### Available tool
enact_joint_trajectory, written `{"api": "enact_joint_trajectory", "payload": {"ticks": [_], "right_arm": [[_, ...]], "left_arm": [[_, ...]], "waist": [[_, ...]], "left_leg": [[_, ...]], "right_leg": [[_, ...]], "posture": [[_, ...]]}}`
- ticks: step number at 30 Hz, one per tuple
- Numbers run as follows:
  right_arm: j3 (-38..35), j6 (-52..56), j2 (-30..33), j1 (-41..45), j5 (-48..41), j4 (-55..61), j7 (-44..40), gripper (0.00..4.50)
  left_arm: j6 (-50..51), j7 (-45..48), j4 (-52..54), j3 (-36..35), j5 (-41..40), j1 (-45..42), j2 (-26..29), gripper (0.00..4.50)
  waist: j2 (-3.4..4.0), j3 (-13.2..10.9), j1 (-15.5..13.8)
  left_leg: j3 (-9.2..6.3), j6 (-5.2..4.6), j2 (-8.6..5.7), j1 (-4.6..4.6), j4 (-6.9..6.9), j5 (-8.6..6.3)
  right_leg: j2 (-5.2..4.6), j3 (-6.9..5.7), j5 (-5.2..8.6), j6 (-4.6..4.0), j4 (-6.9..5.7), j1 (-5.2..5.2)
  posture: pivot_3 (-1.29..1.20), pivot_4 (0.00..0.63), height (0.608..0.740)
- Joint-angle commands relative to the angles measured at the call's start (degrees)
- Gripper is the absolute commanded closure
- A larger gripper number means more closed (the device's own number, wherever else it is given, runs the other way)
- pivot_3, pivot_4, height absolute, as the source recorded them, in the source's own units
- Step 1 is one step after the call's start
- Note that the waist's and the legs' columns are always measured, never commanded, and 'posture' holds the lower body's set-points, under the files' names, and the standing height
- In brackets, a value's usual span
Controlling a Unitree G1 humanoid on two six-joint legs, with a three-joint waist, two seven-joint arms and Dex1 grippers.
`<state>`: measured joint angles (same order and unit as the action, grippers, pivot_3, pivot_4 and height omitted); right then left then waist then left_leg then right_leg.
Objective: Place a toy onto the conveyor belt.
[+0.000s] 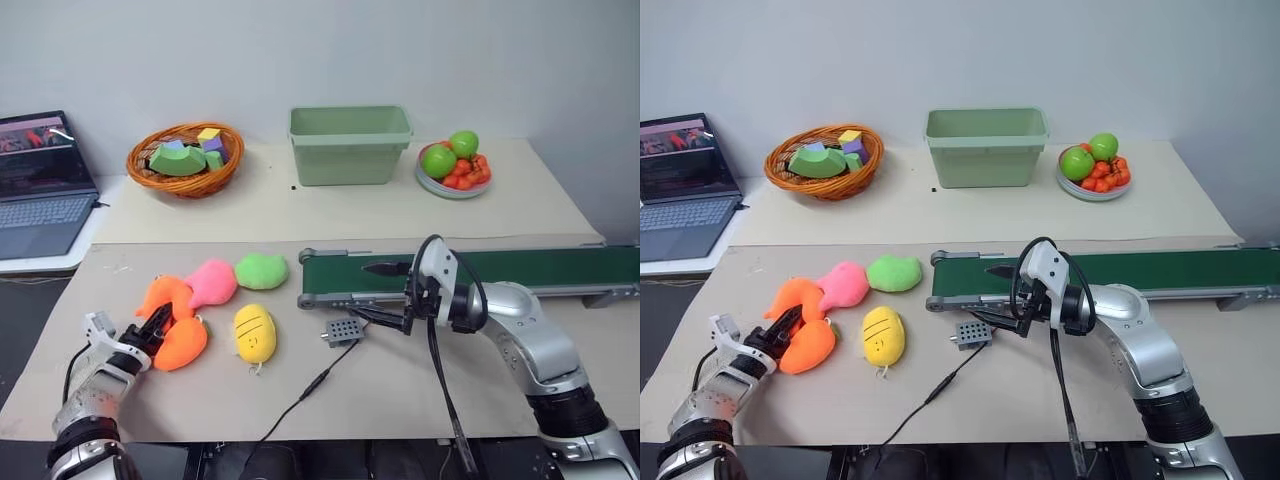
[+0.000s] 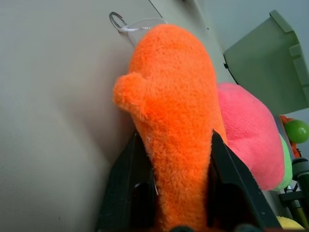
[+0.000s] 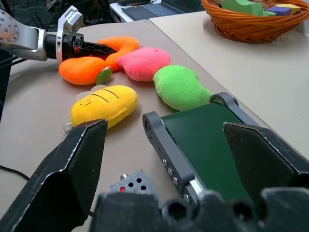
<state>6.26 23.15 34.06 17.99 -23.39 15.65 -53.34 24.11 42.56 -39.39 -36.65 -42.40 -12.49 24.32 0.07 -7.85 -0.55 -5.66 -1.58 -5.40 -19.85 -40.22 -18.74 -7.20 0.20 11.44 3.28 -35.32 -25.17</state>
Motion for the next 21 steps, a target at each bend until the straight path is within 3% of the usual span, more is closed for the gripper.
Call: {"api": "enact_joint_trajectory", "payload": {"ticks": [1, 5, 8, 13, 17, 21], "right_arm": [[-0.7, -1.2, -0.1, 0.8, 0.1, 0.8, -0.2, 0.00], [-0.8, -1.7, 0.0, 0.7, 0.4, 0.1, -0.4, 0.00], [-0.7, -1.8, -0.3, 0.8, 0.5, -0.3, -0.4, 0.00], [-0.3, -2.3, -0.9, 1.6, 0.9, -1.8, -0.7, 0.00], [-0.2, -2.7, -1.4, 2.2, 1.3, -2.9, -0.8, 0.00], [-0.4, -2.5, -2.7, 2.6, 1.1, -2.8, -0.2, 0.00]], "left_arm": [[-1.3, -7.6, 16.4, -2.3, -2.1, 5.2, -4.1, 3.37], [-2.8, -16.1, 41.1, 0.5, 0.1, 12.0, -8.8, 3.37], [-1.1, -22.6, 56.3, 1.4, -2.2, 14.8, -10.8, 3.37], [1.6, -28.7, 69.2, 3.2, -3.4, 15.9, -9.2, 3.37], [3.1, -29.9, 72.5, 7.8, 2.8, 14.0, -2.8, 3.37], [-1.5, -26.9, 68.8, 27.2, 28.2, 10.0, 13.0, 3.37]], "waist": [[-0.08, 0.0, 0.1], [-0.72, -0.2, 0.0], [-0.79, -0.3, -0.1], [-0.80, -0.2, -0.1], [-0.81, -0.2, 0.0], [-0.80, -0.2, -0.2]], "left_leg": [[0.00, 0.00, 0.02, -0.01, 0.00, 0.00], [0.00, 0.02, 0.13, -0.18, -0.02, 0.00], [0.00, 0.02, 0.15, -0.20, -0.02, -0.01], [0.01, 0.02, 0.15, -0.20, -0.01, -0.01], [0.03, 0.04, 0.18, -0.19, -0.01, 0.00], [0.03, 0.06, 0.15, -0.17, -0.01, 0.02]], "right_leg": [[0.00, 0.02, 0.00, 0.00, 0.02, -0.01], [0.11, 0.03, -0.01, 0.00, 0.14, -0.08], [0.12, 0.02, -0.05, -0.02, 0.20, -0.06], [0.17, 0.04, -0.05, -0.01, 0.23, -0.05], [0.25, 0.05, -0.05, -0.02, 0.21, -0.07], [0.27, -0.01, -0.06, -0.03, 0.21, -0.03]], "posture": [[0.00, 0.150, 0.728], [0.00, 0.150, 0.728], [0.00, 0.150, 0.728], [0.00, 0.150, 0.728], [0.00, 0.150, 0.728], [0.00, 0.150, 0.728]]}}
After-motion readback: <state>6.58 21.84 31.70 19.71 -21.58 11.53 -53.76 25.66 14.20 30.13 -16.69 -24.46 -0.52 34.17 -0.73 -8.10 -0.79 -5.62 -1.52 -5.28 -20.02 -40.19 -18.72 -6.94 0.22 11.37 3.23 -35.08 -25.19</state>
